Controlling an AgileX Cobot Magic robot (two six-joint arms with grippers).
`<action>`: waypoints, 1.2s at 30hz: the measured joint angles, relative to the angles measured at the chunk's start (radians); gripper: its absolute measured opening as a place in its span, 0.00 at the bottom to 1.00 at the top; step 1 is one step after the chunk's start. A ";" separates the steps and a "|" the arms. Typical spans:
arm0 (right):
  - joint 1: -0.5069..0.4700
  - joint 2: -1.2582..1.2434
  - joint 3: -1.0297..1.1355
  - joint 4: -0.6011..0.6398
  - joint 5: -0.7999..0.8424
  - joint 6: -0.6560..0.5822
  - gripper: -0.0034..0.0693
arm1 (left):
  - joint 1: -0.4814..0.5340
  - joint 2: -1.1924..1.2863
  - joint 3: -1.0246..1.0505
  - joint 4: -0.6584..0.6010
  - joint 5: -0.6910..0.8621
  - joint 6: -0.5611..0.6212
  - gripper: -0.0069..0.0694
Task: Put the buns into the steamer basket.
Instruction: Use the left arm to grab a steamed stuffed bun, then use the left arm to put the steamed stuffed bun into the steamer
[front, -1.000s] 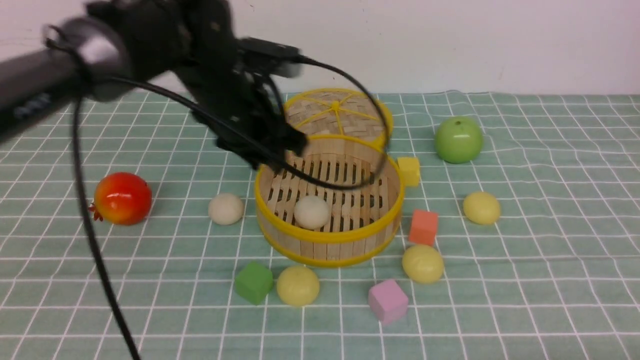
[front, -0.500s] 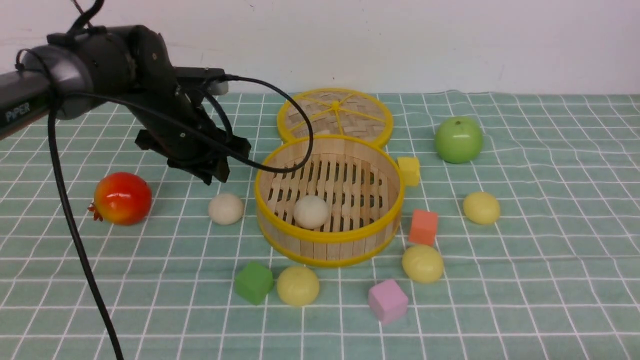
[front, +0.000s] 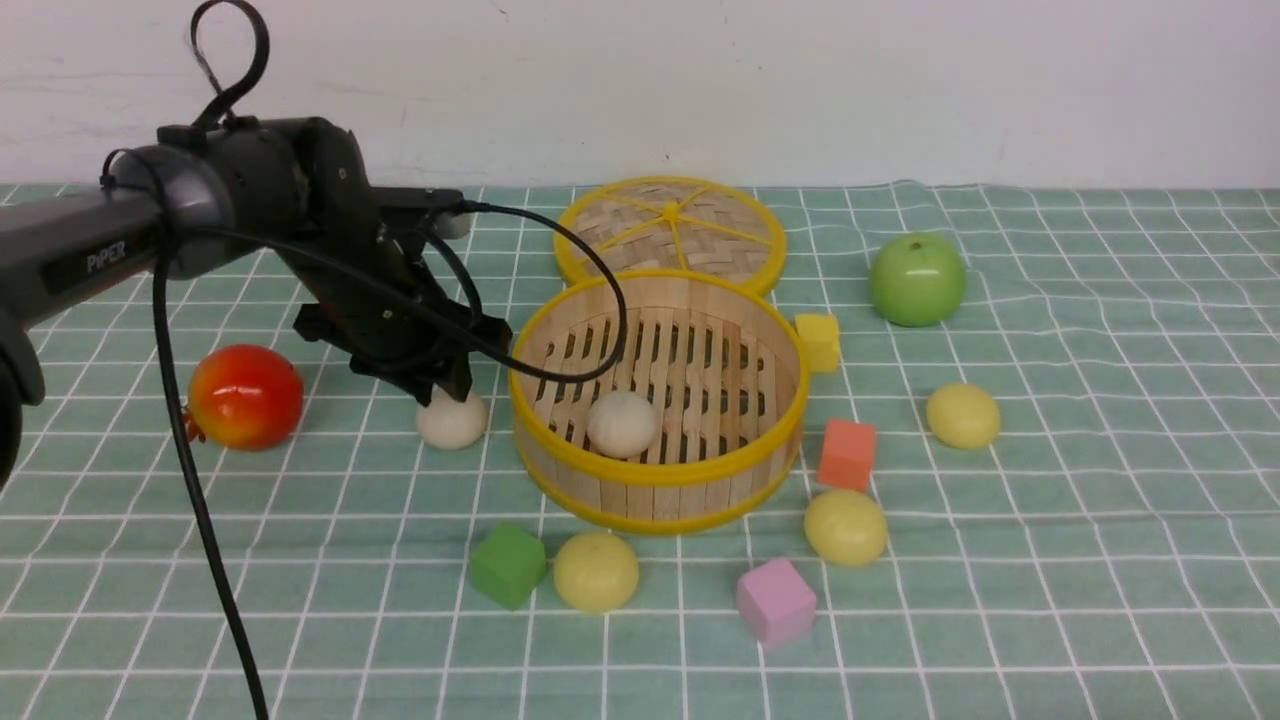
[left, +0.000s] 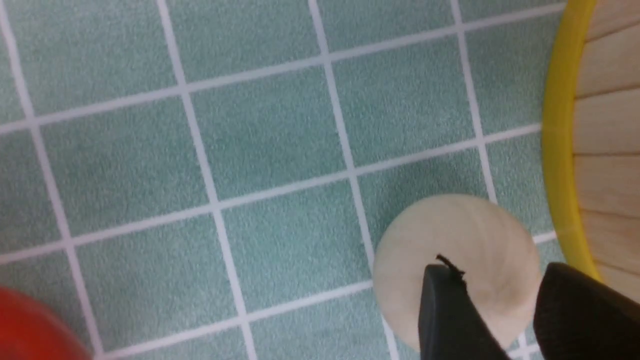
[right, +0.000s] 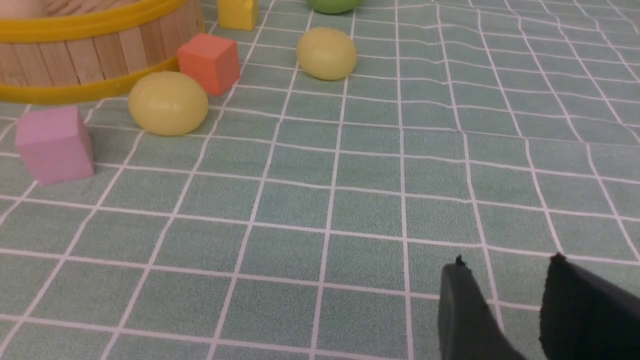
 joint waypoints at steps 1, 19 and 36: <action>0.000 0.000 0.000 0.000 0.000 0.000 0.38 | 0.000 0.003 0.000 0.000 -0.008 0.000 0.42; 0.000 0.000 0.000 0.000 0.000 0.000 0.38 | 0.000 0.025 0.000 0.001 -0.008 0.000 0.08; 0.000 0.000 0.000 0.000 0.000 0.000 0.38 | -0.130 -0.150 -0.011 -0.231 -0.080 0.144 0.07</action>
